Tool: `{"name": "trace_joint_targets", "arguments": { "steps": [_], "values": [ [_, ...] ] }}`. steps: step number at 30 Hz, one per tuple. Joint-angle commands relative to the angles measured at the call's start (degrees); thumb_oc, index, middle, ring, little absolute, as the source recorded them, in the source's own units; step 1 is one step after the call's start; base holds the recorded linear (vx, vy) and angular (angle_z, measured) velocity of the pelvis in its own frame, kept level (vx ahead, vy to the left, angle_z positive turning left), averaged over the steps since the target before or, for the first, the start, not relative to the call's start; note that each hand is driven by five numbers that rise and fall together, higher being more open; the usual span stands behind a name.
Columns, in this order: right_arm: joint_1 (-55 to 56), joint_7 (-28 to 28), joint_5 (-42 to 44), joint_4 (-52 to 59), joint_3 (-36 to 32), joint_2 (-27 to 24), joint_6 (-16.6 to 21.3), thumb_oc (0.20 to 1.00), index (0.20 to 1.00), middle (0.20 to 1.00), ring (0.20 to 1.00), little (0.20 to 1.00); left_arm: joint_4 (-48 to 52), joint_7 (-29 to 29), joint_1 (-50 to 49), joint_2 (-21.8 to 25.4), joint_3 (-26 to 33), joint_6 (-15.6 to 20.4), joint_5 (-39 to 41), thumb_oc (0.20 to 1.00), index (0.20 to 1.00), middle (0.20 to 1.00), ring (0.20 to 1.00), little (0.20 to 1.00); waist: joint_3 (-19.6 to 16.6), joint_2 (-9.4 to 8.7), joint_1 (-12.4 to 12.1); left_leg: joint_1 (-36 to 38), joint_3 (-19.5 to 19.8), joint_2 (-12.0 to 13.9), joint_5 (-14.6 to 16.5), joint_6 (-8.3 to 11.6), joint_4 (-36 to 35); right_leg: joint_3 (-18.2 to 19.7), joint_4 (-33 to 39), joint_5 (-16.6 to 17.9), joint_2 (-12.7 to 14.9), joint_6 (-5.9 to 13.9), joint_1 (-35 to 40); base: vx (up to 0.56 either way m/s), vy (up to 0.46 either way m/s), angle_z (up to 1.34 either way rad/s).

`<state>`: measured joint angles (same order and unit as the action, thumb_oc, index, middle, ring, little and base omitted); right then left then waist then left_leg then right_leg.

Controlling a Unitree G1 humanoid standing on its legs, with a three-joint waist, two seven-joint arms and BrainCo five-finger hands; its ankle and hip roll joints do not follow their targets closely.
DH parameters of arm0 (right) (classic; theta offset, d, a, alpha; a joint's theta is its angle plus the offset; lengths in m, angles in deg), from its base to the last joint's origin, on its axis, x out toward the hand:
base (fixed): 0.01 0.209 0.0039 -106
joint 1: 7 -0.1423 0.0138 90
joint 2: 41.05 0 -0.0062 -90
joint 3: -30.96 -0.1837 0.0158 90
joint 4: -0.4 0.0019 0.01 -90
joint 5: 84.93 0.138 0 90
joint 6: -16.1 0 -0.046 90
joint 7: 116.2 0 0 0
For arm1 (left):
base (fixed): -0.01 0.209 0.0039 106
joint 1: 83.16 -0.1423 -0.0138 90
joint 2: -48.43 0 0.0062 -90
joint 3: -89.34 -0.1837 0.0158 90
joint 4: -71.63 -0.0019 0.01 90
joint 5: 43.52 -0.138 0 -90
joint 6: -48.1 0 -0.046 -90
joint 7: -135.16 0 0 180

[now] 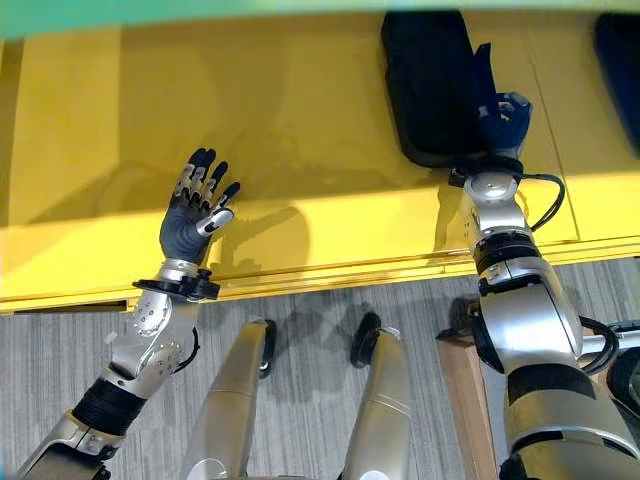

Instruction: Move parts from the plastic box to the shelf.

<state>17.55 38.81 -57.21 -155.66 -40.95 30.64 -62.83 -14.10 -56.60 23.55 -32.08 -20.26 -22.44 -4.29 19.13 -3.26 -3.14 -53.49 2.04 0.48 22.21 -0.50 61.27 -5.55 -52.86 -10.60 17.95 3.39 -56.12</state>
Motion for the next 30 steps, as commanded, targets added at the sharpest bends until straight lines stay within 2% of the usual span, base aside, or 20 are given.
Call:
{"name": "trace_joint_targets", "arguments": {
  "steps": [1,14,15,16,17,18,30],
  "values": [
    [6.51,0.36,0.73,-6.08,-1.42,0.85,-2.81,0.200,0.200,0.200,0.200,0.200,-1.91,-1.45,-2.85,-0.95,1.29,-0.81,-0.36,1.000,1.000,1.000,1.000,1.000,3.14,3.23,0.19,-0.79,2.68,3.11,-1.99,3.25,-4.86,2.02,-3.02,-5.26,0.00,0.69,0.04,0.00,0.000,0.00],
    [7.99,0.53,0.48,-5.71,-2.31,-0.10,-2.59,0.200,0.200,0.200,0.200,0.200,-1.88,-0.93,-4.39,-0.50,2.17,-0.64,0.15,1.000,1.000,1.000,1.000,1.000,2.49,2.94,0.44,-1.75,2.77,3.66,-2.18,3.52,-4.41,2.15,-3.25,-5.10,-0.57,0.73,-1.00,0.00,0.001,-0.02],
    [7.86,0.45,0.37,-5.65,-2.30,-0.21,-2.56,0.260,0.260,0.260,0.260,0.260,-1.81,-0.86,-4.41,-0.46,2.17,-0.63,0.13,1.000,1.000,1.000,1.000,1.000,2.47,2.92,0.49,-1.78,2.74,3.69,-2.15,3.54,-4.36,2.15,-3.25,-5.13,-0.60,0.71,-0.99,0.00,0.000,0.00],
    [7.73,0.42,0.42,-5.60,-2.25,-0.34,-2.52,0.598,0.598,0.598,0.598,0.598,-1.73,-0.83,-4.44,-0.44,2.25,-0.63,0.17,1.000,1.000,1.000,1.000,1.000,2.49,2.90,0.48,-1.81,2.74,3.68,-2.17,3.55,-4.36,2.17,-3.27,-5.16,-0.67,0.71,-0.95,0.00,0.000,0.00],
    [7.48,0.33,0.10,-5.26,-1.99,-0.62,-2.51,0.705,0.705,0.705,0.705,0.705,-1.63,-0.77,-4.50,-0.37,2.24,-0.57,0.18,1.000,1.000,1.000,1.000,1.000,2.52,2.84,0.50,-1.83,2.76,3.69,-2.21,3.57,-4.36,2.16,-3.27,-5.19,-0.70,0.69,-0.93,0.00,0.000,0.00],
    [7.40,0.08,-0.30,-4.72,-1.86,-0.73,-2.40,1.000,1.000,1.000,1.000,1.000,-1.57,-0.82,-4.58,-0.37,2.38,-0.59,0.17,1.000,1.000,1.000,1.000,1.000,2.54,2.84,0.53,-1.81,2.75,3.74,-2.22,3.58,-4.38,2.13,-3.23,-5.21,-0.72,0.68,-0.94,-0.01,-0.007,-0.04],
    [9.58,-1.72,-3.23,10.18,-2.26,-3.04,0.22,1.000,1.000,1.000,1.000,1.000,-1.80,-1.00,-5.19,-0.64,3.87,-0.48,0.04,1.000,1.000,1.000,1.000,1.000,2.04,2.20,1.29,-2.44,3.02,4.16,-2.81,3.75,-4.67,1.99,-3.29,-4.94,-1.13,0.64,-1.61,-0.01,-0.008,-0.02]
  ]
}}
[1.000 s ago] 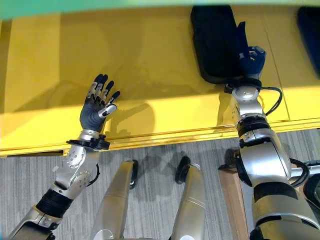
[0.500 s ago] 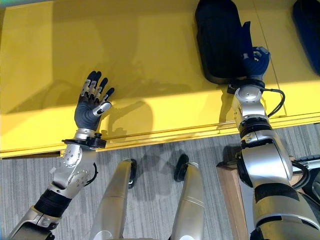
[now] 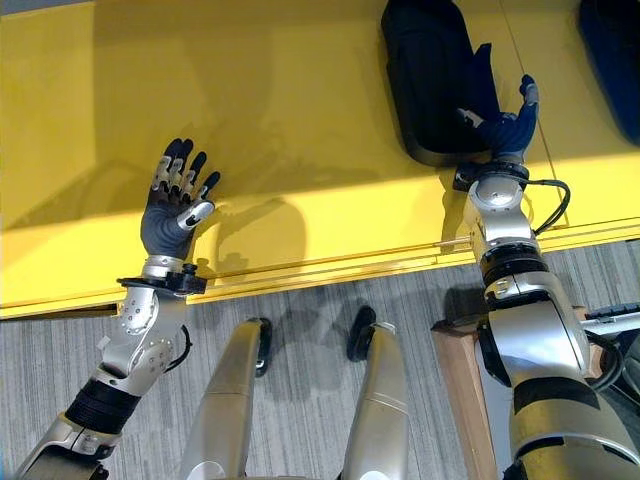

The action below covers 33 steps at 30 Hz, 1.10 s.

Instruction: Move parts from the plastic box to the shelf.

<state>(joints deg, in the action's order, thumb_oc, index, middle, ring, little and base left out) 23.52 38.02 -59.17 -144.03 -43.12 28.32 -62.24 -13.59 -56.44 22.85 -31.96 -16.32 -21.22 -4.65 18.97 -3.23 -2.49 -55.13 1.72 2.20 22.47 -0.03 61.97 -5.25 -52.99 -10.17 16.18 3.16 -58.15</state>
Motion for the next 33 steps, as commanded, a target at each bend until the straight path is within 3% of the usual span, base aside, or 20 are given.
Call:
{"name": "trace_joint_targets", "arguments": {
  "steps": [1,10,24,33],
  "values": [
    [4.09,-1.56,-1.98,0.69,-0.56,-0.93,-0.08,1.000,1.000,1.000,1.000,1.000,-2.35,-1.34,-4.35,-0.80,0.16,-1.70,0.19,1.000,1.000,1.000,1.000,1.000,2.21,2.09,0.86,-0.83,3.37,2.54,-3.11,3.28,-5.43,1.61,-3.08,-5.28,0.61,0.86,0.44,-0.01,-0.010,-0.04],
    [10.18,-3.89,-8.05,15.45,-5.62,-3.97,0.80,1.000,1.000,1.000,1.000,1.000,-2.34,-1.80,-4.83,-1.35,2.21,-1.58,-0.81,1.000,1.000,1.000,1.000,1.000,1.61,1.59,1.78,-0.91,3.42,2.96,-3.12,3.33,-5.87,1.72,-2.72,-5.29,0.12,0.91,0.18,0.00,-0.002,-0.01],
    [15.84,-5.92,-17.34,28.53,-10.87,-9.47,0.20,1.000,1.000,1.000,1.000,1.000,-1.27,-1.31,-6.19,-1.35,3.87,-1.90,-2.07,1.000,1.000,1.000,1.000,1.000,0.44,1.03,2.86,-0.84,3.27,3.49,-2.61,3.41,-5.59,1.91,-2.96,-5.47,-0.23,1.14,-0.20,0.00,-0.002,-0.01],
    [19.76,-5.67,-20.58,37.45,-14.44,-10.52,0.96,1.000,1.000,1.000,1.000,1.000,-0.55,-0.77,-7.34,-0.86,4.94,-1.90,-2.33,1.000,1.000,1.000,1.000,1.000,-0.57,0.75,3.42,0.15,3.27,3.91,-2.82,3.61,-6.73,1.82,-2.14,-5.35,-0.62,1.16,0.58,0.01,-0.010,-0.05]
  ]
}}
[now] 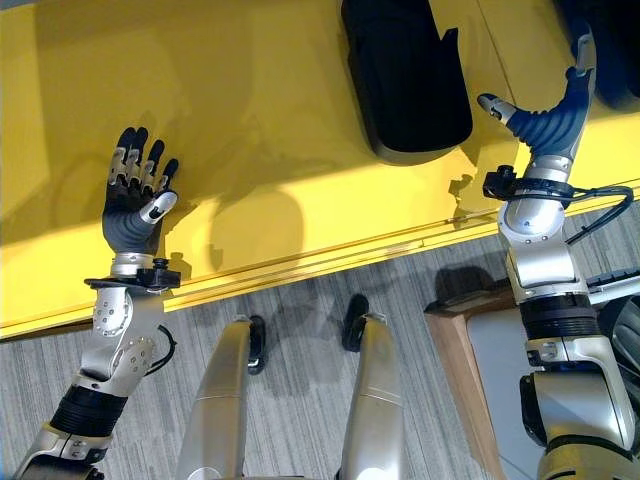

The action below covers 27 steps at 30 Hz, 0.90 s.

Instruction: Move parts from the plastic box to the shelf.

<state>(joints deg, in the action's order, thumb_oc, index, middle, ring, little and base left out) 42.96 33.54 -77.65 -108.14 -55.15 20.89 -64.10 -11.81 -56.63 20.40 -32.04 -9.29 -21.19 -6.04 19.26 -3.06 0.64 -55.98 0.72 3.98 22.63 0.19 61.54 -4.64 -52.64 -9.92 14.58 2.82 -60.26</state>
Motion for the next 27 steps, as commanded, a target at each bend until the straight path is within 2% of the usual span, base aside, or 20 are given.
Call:
{"name": "trace_joint_targets", "arguments": {
  "steps": [1,4,5,6,8,9,10,11,12,14,18,19,23,27],
  "values": [
    [0.66,-1.04,-2.39,2.85,-2.69,-3.20,3.06,1.000,1.000,1.000,1.000,1.000,-2.18,-0.49,-4.99,-0.63,-2.05,-1.97,-1.00,1.000,1.000,1.000,1.000,1.000,-1.11,0.56,0.40,1.49,4.31,2.33,-3.15,3.47,-6.81,1.12,-2.10,-5.61,0.92,1.51,3.06,0.00,0.000,0.00],
    [1.42,-0.78,-2.86,5.00,-3.35,-3.19,3.49,1.000,1.000,1.000,1.000,1.000,-2.03,-0.21,-5.35,-0.60,-1.90,-1.97,-0.97,1.000,1.000,1.000,1.000,1.000,-1.36,0.56,0.56,2.11,4.42,2.59,-3.41,3.54,-7.53,1.05,-1.53,-5.47,0.70,1.52,3.64,-0.03,-0.002,0.00],
    [1.75,-0.81,-3.20,5.89,-3.70,-3.27,3.51,1.000,1.000,1.000,1.000,1.000,-2.01,-0.20,-5.41,-0.57,-1.86,-1.98,-1.00,1.000,1.000,1.000,1.000,1.000,-1.18,0.43,0.67,1.50,4.45,2.33,-5.02,3.44,-7.87,1.02,-0.88,-3.93,0.74,1.11,3.21,0.00,0.000,0.00],
    [2.15,-0.83,-3.55,6.71,-3.98,-3.19,3.55,1.000,1.000,1.000,1.000,1.000,-2.14,-0.14,-5.39,-0.59,-1.83,-2.05,-1.16,1.000,1.000,1.000,1.000,1.000,-1.64,0.49,0.72,2.45,4.44,2.61,-3.86,3.56,-8.25,0.96,-1.00,-5.17,0.59,1.45,3.94,0.00,0.000,0.00],
    [3.44,-0.28,-2.69,9.35,-4.68,-1.93,4.46,1.000,1.000,1.000,1.000,1.000,-2.32,0.06,-5.29,-0.67,-2.11,-2.34,-1.22,1.000,1.000,1.000,1.000,1.000,-1.80,0.48,1.03,3.04,4.54,2.75,-3.96,3.61,-8.74,1.01,-0.60,-5.17,0.37,1.41,4.30,0.01,-0.020,-0.03],
    [3.64,-0.28,-2.75,9.59,-4.85,-1.87,4.37,1.000,1.000,1.000,1.000,1.000,-2.30,0.07,-5.31,-0.63,-2.15,-2.32,-1.24,1.000,1.000,1.000,1.000,1.000,-1.48,0.36,1.01,2.40,4.57,2.51,-5.28,3.52,-8.75,1.02,-0.20,-3.87,0.47,1.04,3.84,0.01,-0.022,-0.06],
    [5.41,0.52,-2.51,12.86,-5.28,-0.17,5.19,1.000,1.000,1.000,1.000,1.000,-2.49,0.19,-5.05,-0.84,-2.39,-2.57,-1.23,1.000,1.000,1.000,1.000,1.000,-1.87,0.46,1.38,3.64,4.49,2.96,-3.99,3.64,-9.08,1.11,-0.20,-5.07,0.16,1.36,4.67,-0.07,-0.008,-0.05],
    [5.63,0.55,-2.54,13.11,-5.47,-0.11,5.12,1.000,1.000,1.000,1.000,1.000,-2.49,0.20,-5.06,-0.79,-2.43,-2.55,-1.25,1.000,1.000,1.000,1.000,1.000,-1.54,0.32,1.35,3.02,4.51,2.73,-5.33,3.55,-9.12,1.11,0.24,-3.75,0.25,0.98,4.24,0.10,-0.027,-0.09],
    [7.07,1.00,-2.24,15.15,-6.08,1.25,5.76,1.000,1.000,1.000,1.000,1.000,-2.78,0.23,-4.67,-1.05,-2.49,-2.74,-1.20,1.000,1.000,1.000,1.000,1.000,-1.83,0.50,1.65,4.27,4.38,3.24,-4.13,3.66,-9.57,1.03,0.18,-4.96,-0.05,1.32,5.12,0.01,-0.012,-0.09],
    [9.35,1.58,-1.94,18.39,-7.00,3.17,6.26,1.000,1.000,1.000,1.000,1.000,-2.90,0.39,-4.48,-1.35,-2.86,-2.90,-1.43,1.000,1.000,1.000,1.000,1.000,-1.51,0.34,1.93,4.09,4.35,3.12,-5.58,3.57,-9.85,1.11,0.91,-3.41,-0.19,0.95,4.95,-0.04,-0.009,-0.11],
    [14.25,2.80,-1.01,23.93,-7.88,7.94,7.79,1.000,1.000,1.000,1.000,1.000,-3.88,0.43,-4.02,-2.11,-3.56,-3.08,-1.64,1.000,1.000,1.000,1.000,1.000,-2.05,0.39,2.74,6.57,3.87,3.90,-4.70,3.74,-11.53,1.38,2.03,-4.18,-0.85,1.19,6.74,0.02,-0.014,-0.08],
    [16.90,3.74,-0.72,26.92,-8.08,10.05,8.46,1.000,1.000,1.000,1.000,1.000,-4.20,0.57,-4.03,-2.52,-3.86,-3.16,-1.79,1.000,1.000,1.000,1.000,1.000,-1.84,0.16,3.24,7.37,3.62,3.85,-6.63,3.74,-13.02,1.36,3.73,-2.33,-1.05,0.79,7.48,-0.07,-0.019,-0.21],
    [22.16,6.41,0.26,32.45,-7.63,13.86,9.72,1.000,1.000,1.000,1.000,1.000,-4.28,1.64,-5.02,-3.01,-4.25,-3.24,-2.03,1.000,1.000,1.000,1.000,1.000,-1.80,0.23,4.09,11.84,2.90,4.51,-7.99,4.14,-17.11,1.28,7.35,-1.27,-1.99,0.73,11.46,0.00,-0.020,-0.11],
    [27.61,9.90,0.84,35.98,-6.12,15.77,10.38,1.000,1.000,1.000,1.000,1.000,-5.25,3.96,-7.31,-2.76,-4.83,-3.56,-1.75,1.000,1.000,1.000,1.000,1.000,-1.88,0.52,5.17,20.65,1.58,5.50,-10.92,4.97,-25.32,0.53,14.91,1.06,-3.88,1.05,19.96,0.04,-0.034,-0.24]
  ]
}}
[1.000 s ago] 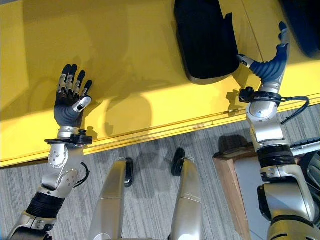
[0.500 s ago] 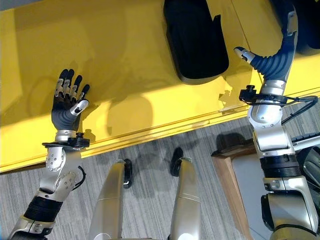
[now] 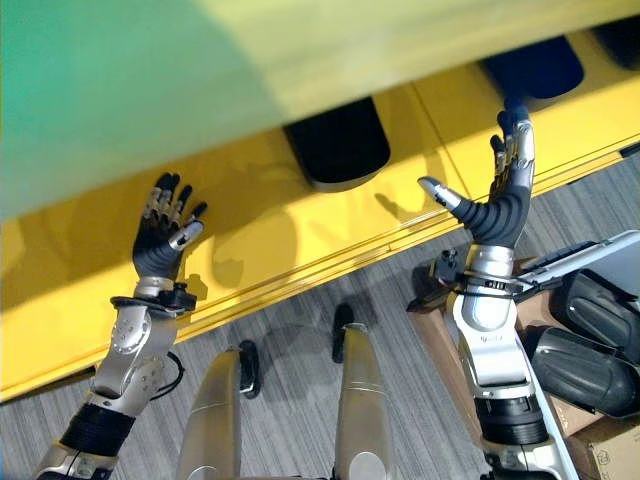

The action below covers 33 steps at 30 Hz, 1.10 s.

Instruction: Move parts from the plastic box to the shelf.

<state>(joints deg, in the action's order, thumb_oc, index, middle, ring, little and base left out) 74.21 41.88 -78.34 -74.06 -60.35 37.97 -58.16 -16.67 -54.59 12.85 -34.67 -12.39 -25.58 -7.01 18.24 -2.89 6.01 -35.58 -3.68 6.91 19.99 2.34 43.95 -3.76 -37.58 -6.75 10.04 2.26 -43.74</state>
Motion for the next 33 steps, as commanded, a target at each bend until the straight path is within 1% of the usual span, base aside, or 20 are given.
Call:
{"name": "trace_joint_targets", "arguments": {
  "steps": [1,3,6,10,11,12,14,15,16,17,18,19,20,21,22,24,25,27,30,33],
  "values": [
    [-3.08,1.97,2.12,1.76,-0.13,-0.82,4.51,1.000,1.000,1.000,1.000,1.000,-0.65,2.30,-0.16,-0.19,-1.91,0.92,-0.61,1.000,1.000,1.000,1.000,1.000,-0.86,0.45,-0.02,2.32,5.56,2.87,-9.17,3.04,-9.79,-0.37,1.71,-1.50,0.25,1.75,5.29,0.08,-0.035,-0.16],
    [-0.42,4.82,4.67,2.38,2.38,0.24,4.65,1.000,1.000,1.000,1.000,1.000,-1.18,3.75,-2.02,-0.19,-2.13,0.89,-0.28,1.000,1.000,1.000,1.000,1.000,-1.62,0.89,0.26,11.21,3.62,3.60,-13.04,3.29,-19.63,-0.76,9.31,0.78,-1.59,2.19,12.53,0.13,-0.047,-0.19],
    [2.21,7.10,6.50,2.88,3.27,0.78,4.43,1.000,1.000,1.000,1.000,1.000,-1.25,4.78,-3.76,-0.14,-1.41,0.55,-0.59,1.000,1.000,1.000,1.000,1.000,-2.98,1.41,0.58,17.95,2.36,4.66,-16.85,3.34,-28.62,-1.09,14.91,2.13,-2.97,2.44,17.75,0.13,-0.050,-0.29],
    [5.45,8.47,6.78,3.05,1.96,0.28,4.02,1.000,1.000,1.000,1.000,1.000,-2.01,5.65,-5.47,-0.73,-0.50,0.32,-1.17,1.000,1.000,1.000,1.000,1.000,-5.68,2.29,1.11,24.81,0.53,6.49,-23.10,4.41,-39.11,-1.81,20.49,3.11,-4.67,2.42,22.71,0.15,-0.074,-0.08],
    [5.84,8.24,6.30,2.72,1.43,-0.11,3.86,1.000,1.000,1.000,1.000,1.000,-2.18,5.66,-5.90,-1.00,0.05,0.38,-1.36,1.000,1.000,1.000,1.000,1.000,-7.04,3.08,1.24,26.81,-0.02,7.74,-26.85,5.43,-42.59,-2.11,21.78,2.91,-5.60,2.25,23.78,0.14,-0.091,-0.06],
    [5.94,8.18,6.31,2.61,1.41,-0.31,3.84,1.000,1.000,1.000,1.000,1.000,-2.34,5.48,-5.95,-1.22,0.18,0.47,-1.55,1.000,1.000,1.000,1.000,1.000,-7.46,3.45,1.14,27.47,-0.54,8.44,-29.25,6.00,-43.57,-2.28,22.37,2.92,-6.00,1.99,24.32,0.13,-0.104,-0.16],
    [6.40,8.69,6.28,2.42,1.20,-0.93,3.67,1.000,1.000,1.000,1.000,1.000,-2.98,5.91,-6.58,-1.90,0.31,0.34,-1.62,1.000,1.000,1.000,1.000,1.000,-8.69,4.02,1.06,28.94,-0.70,9.71,-32.55,6.65,-45.86,-2.04,24.34,2.93,-7.46,1.35,25.64,0.11,-0.131,-0.19],
    [6.96,8.58,6.45,2.31,0.99,-1.01,3.59,1.000,1.000,1.000,1.000,1.000,-3.37,5.93,-6.63,-2.63,0.20,0.27,-1.53,1.000,1.000,1.000,1.000,1.000,-9.23,4.34,0.83,28.62,-1.23,10.26,-36.05,7.25,-45.29,-2.17,26.24,3.06,-8.02,0.75,26.94,0.10,-0.163,-0.13],
    [6.94,8.50,6.27,2.09,0.99,-1.06,3.58,1.000,1.000,1.000,1.000,1.000,-3.64,5.97,-6.44,-3.01,0.05,0.24,-1.53,1.000,1.000,1.000,1.000,1.000,-9.35,4.39,0.71,28.21,-1.30,10.30,-38.08,7.35,-45.03,-2.48,28.14,3.49,-8.16,0.35,28.22,0.08,-0.163,0.02],
    [7.07,8.42,5.83,2.35,0.79,-1.34,3.57,1.000,1.000,1.000,1.000,1.000,-3.96,6.15,-6.13,-3.39,-0.31,0.25,-1.53,1.000,1.000,1.000,1.000,1.000,-9.66,4.22,0.93,27.84,-2.83,9.77,-38.33,6.79,-44.82,-3.08,30.41,3.91,-7.94,0.22,29.72,0.07,-0.150,0.18],
    [7.48,8.37,5.39,2.59,0.27,-1.54,3.34,1.000,1.000,1.000,1.000,1.000,-4.34,6.13,-5.92,-3.61,-0.33,0.16,-1.69,1.000,1.000,1.000,1.000,1.000,-10.05,3.83,1.42,27.78,-5.37,9.16,-37.29,5.98,-44.22,-3.61,32.15,4.38,-7.51,0.14,31.04,0.13,-0.150,0.28],
    [7.41,8.40,4.71,2.28,0.51,-1.93,2.69,1.000,1.000,1.000,1.000,1.000,-4.15,6.36,-6.11,-3.89,-0.31,0.10,-1.73,1.000,1.000,1.000,1.000,1.000,-10.48,3.40,1.25,28.14,-5.52,6.66,-34.38,4.93,-43.58,-3.60,34.51,5.19,-7.38,0.29,32.76,0.10,-0.105,0.31],
    [7.41,8.40,4.71,2.28,0.52,-1.92,2.69,1.000,1.000,1.000,1.000,1.000,-4.15,6.36,-6.11,-3.89,-0.30,0.09,-1.72,1.000,1.000,1.000,1.000,1.000,-10.50,3.41,1.25,28.11,-5.53,6.66,-34.39,4.93,-43.57,-3.59,34.58,5.25,-7.39,0.29,32.76,0.21,-0.100,0.35],
    [6.13,9.04,3.68,0.93,2.19,-1.61,2.17,1.000,1.000,1.000,1.000,1.000,-3.41,6.03,-8.03,-4.25,0.74,0.23,-2.81,1.000,1.000,1.000,1.000,1.000,-10.48,1.85,-2.09,26.34,7.08,-4.22,-25.03,1.71,-39.77,-0.46,36.80,6.54,-7.36,0.67,34.93,0.18,-0.074,0.22],
    [5.70,9.43,3.66,0.91,2.34,-1.54,2.22,1.000,1.000,1.000,1.000,1.000,-3.08,6.37,-8.62,-4.37,1.06,-0.02,-2.90,1.000,1.000,1.000,1.000,1.000,-10.42,1.35,-2.78,25.89,9.86,-7.23,-22.10,0.77,-38.67,0.60,37.22,6.81,-7.60,0.75,35.71,0.20,-0.083,-0.31],
    [4.78,9.75,4.37,0.51,2.69,-0.82,2.11,1.000,1.000,1.000,1.000,1.000,-2.35,6.52,-9.57,-4.39,1.61,-0.22,-2.75,1.000,1.000,1.000,1.000,1.000,-11.00,1.23,-3.63,26.09,12.89,-10.67,-20.53,-1.01,-38.33,2.32,37.57,7.44,-8.52,0.75,36.29,0.10,-0.001,-1.25],
    [4.57,10.10,4.61,-0.09,2.90,-0.48,2.05,1.000,1.000,1.000,1.000,1.000,-2.18,6.83,-10.41,-4.34,1.85,-0.27,-2.64,1.000,1.000,1.000,1.000,1.000,-11.42,1.34,-3.86,26.86,13.85,-11.30,-19.61,-1.86,-38.52,3.12,37.50,7.30,-8.99,0.73,36.77,0.10,0.061,-0.90],
    [5.27,10.87,4.78,-0.45,2.70,0.01,1.67,1.000,1.000,1.000,1.000,1.000,-2.11,7.66,-11.87,-4.34,1.95,-0.40,-2.67,1.000,1.000,1.000,1.000,1.000,-12.38,1.67,-3.72,29.11,13.27,-11.22,-19.85,-2.73,-40.90,4.05,37.96,7.66,-9.44,0.81,38.09,0.09,0.098,-0.31],
    [6.90,12.10,5.04,-0.77,2.40,0.52,0.90,1.000,1.000,1.000,1.000,1.000,-2.32,8.25,-12.99,-4.47,2.14,-1.04,-2.66,1.000,1.000,1.000,1.000,1.000,-14.01,1.80,-3.40,31.34,12.02,-11.11,-19.76,-3.18,-42.92,4.21,39.12,7.92,-9.06,1.26,39.65,0.06,0.113,-0.34],
    [7.16,12.69,5.21,-0.91,2.79,0.80,0.17,1.000,1.000,1.000,1.000,1.000,-1.57,8.43,-14.52,-4.42,2.69,-1.37,-2.55,1.000,1.000,1.000,1.000,1.000,-14.84,1.88,-3.74,33.16,11.30,-11.12,-19.87,-3.86,-44.81,5.56,40.25,9.15,-9.01,2.07,40.33,-0.01,0.095,-0.42]
  ]
}}
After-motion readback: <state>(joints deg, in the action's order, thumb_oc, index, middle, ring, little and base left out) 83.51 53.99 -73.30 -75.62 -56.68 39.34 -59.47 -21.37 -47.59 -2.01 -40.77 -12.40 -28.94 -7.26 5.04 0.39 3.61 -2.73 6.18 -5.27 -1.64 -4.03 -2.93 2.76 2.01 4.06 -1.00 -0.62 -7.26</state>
